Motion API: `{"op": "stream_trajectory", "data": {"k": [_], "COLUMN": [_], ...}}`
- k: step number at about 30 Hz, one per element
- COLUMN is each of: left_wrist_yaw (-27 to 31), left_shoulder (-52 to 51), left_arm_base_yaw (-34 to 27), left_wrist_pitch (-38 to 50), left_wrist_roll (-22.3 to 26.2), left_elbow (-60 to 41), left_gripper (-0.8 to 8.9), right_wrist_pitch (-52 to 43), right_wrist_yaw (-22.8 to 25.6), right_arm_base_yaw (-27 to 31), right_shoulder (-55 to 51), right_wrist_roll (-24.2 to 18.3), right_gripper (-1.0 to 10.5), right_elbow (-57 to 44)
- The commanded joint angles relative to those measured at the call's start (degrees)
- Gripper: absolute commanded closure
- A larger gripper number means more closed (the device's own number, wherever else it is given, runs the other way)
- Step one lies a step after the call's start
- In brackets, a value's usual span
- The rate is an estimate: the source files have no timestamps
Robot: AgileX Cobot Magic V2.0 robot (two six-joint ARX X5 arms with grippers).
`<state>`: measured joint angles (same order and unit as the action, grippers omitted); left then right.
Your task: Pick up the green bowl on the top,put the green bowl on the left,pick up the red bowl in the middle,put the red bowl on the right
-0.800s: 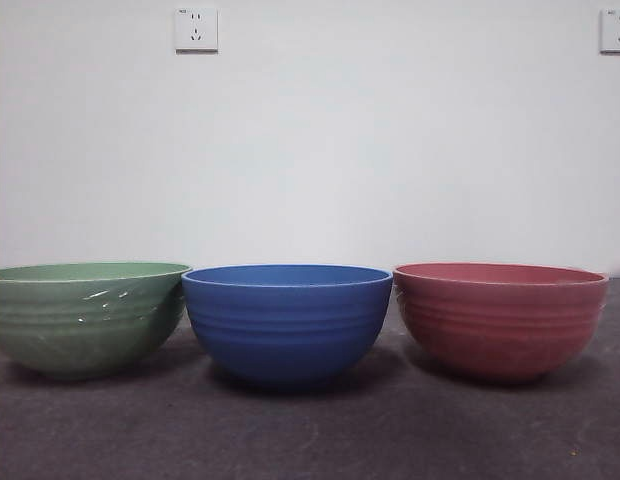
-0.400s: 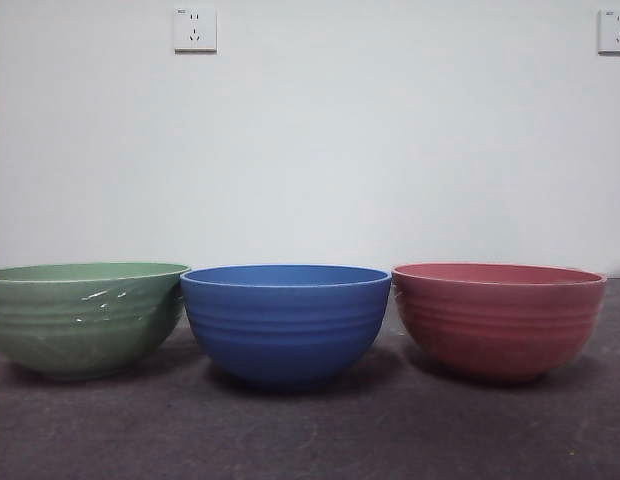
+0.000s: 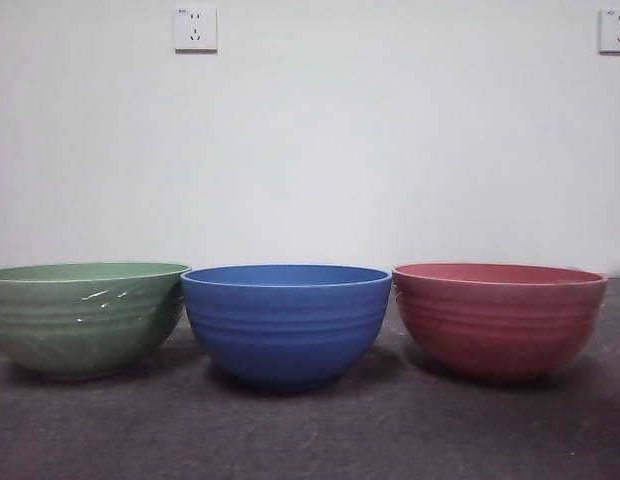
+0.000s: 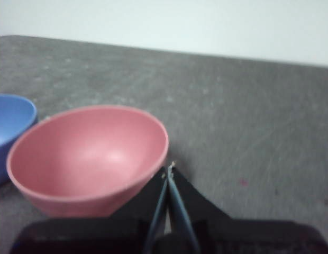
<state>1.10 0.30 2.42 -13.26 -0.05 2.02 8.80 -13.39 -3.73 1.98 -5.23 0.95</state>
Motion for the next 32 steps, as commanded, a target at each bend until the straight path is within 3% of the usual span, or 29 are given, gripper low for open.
{"op": "stream_trajectory", "data": {"k": [1,6,32], "left_wrist_yaw": [0.2,0.2,0.2], "left_shoulder": [-0.1,-0.1,-0.1], "left_arm_base_yaw": [-0.1,-0.1,-0.1], "left_wrist_pitch": [-0.1,-0.1,-0.1], "left_wrist_roll": [-0.4,-0.4,-0.4], "left_elbow": [-0.8,-0.8,-0.8], "left_gripper": [8.17,8.17,8.17], "right_wrist_pitch": [0.9,0.6,0.6], "right_wrist_yaw": [0.0,0.0,0.2], "right_arm_base_yaw": [0.1,-0.1,-0.1], "right_shoulder": [-1.1,-1.3,-1.0], "right_wrist_roll": [1.8,4.7,4.7], "right_gripper": [9.4,9.4,9.4], "right_elbow": [-0.5,-0.5,-0.5]}}
